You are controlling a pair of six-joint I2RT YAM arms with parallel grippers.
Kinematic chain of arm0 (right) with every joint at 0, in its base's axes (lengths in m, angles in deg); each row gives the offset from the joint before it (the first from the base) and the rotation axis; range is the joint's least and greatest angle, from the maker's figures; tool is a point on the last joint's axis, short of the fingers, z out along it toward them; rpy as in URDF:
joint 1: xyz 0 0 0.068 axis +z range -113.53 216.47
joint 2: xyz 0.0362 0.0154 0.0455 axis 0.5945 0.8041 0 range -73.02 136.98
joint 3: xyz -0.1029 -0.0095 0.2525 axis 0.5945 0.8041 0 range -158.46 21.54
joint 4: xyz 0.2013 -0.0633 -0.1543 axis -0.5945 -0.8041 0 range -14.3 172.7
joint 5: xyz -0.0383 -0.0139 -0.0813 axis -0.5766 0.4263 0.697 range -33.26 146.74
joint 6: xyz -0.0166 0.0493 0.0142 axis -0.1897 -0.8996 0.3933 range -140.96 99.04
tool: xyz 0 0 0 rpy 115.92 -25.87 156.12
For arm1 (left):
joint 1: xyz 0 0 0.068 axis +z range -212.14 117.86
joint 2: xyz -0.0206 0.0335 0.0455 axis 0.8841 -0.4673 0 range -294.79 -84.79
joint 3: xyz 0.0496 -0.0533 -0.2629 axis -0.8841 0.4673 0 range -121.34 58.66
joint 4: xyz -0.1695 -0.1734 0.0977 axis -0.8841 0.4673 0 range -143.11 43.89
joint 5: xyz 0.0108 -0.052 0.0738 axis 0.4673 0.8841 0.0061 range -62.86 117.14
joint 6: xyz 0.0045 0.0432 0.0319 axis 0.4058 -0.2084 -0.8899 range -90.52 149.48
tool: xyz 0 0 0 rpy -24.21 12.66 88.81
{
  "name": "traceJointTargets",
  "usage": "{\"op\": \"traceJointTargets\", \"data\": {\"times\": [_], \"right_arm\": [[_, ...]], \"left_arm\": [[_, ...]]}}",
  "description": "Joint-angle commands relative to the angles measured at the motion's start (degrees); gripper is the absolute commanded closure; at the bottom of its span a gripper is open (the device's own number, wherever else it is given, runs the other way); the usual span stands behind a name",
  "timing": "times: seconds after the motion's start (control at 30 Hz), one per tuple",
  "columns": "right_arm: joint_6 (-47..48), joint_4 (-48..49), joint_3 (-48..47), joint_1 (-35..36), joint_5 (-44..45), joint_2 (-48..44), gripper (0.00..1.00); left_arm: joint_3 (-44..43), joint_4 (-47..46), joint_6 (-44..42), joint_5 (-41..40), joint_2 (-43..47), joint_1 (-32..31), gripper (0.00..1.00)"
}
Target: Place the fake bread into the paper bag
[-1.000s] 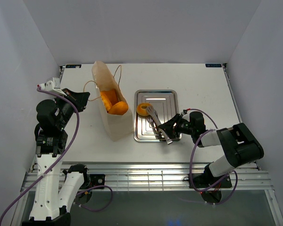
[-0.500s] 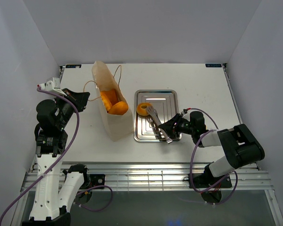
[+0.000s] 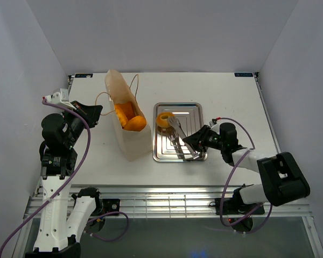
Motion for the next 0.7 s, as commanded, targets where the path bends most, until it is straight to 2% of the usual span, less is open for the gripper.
{"op": "traceJointTargets", "data": {"times": [0.0,0.3,0.53,0.67], "right_arm": [[4.53,-4.98,-3.81,-0.68,1.45,-3.87,0.6],[13.32,-20.7,-11.19,-1.3,6.72,-12.22,0.6],[18.5,-29.14,-20.23,-1.21,10.94,-17.76,0.6],[21.15,-32.57,-25.86,-1.12,10.41,-18.91,0.6]], "left_arm": [[-2.03,0.94,-0.3,-0.3,0.13,0.1,1.0],[-2.11,1.12,-0.13,-0.13,0.13,0.1,1.0],[-1.76,1.21,0.05,0.14,0.3,0.1,1.0],[-1.76,1.21,0.05,0.22,0.39,0.1,1.0]]}}
